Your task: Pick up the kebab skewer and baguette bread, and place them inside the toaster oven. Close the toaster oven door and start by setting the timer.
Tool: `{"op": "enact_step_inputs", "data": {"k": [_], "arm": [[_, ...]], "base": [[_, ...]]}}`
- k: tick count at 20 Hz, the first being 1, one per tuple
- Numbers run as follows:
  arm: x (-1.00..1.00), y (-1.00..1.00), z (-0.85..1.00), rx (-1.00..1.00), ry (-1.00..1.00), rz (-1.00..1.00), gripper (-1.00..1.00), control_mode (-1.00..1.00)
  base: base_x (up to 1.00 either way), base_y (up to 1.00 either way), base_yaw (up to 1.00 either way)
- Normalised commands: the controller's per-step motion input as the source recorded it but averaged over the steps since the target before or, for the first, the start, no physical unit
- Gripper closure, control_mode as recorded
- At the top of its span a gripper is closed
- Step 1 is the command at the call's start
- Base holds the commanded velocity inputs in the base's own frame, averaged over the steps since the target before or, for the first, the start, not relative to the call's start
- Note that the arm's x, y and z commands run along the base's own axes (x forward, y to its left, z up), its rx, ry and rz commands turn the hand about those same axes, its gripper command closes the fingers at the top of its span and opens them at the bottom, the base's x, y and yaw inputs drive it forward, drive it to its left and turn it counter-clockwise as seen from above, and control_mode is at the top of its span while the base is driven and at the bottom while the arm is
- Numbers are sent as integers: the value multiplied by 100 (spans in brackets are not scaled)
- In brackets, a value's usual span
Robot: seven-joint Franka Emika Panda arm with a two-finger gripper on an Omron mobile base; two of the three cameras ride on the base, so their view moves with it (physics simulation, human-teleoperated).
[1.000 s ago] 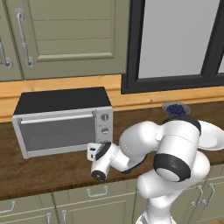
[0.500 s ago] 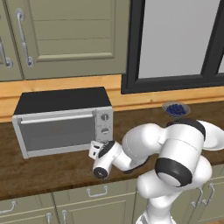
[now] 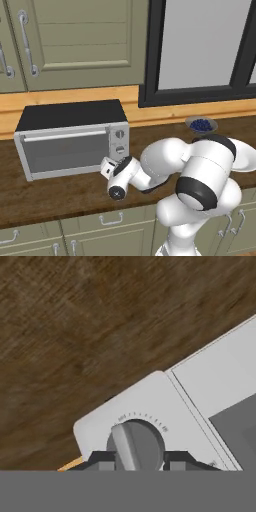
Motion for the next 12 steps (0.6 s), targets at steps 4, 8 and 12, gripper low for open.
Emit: {"op": "enact_step_inputs", "data": {"k": [4, 8, 12], "arm": [[-9, -67, -49, 15, -1, 0, 100, -100], [-19, -74, -63, 12, 0, 0, 100, -100], [-16, -60, -56, 7, 0, 0, 100, -100]], "base": [[0, 0, 0], [0, 0, 0], [0, 0, 0]]}}
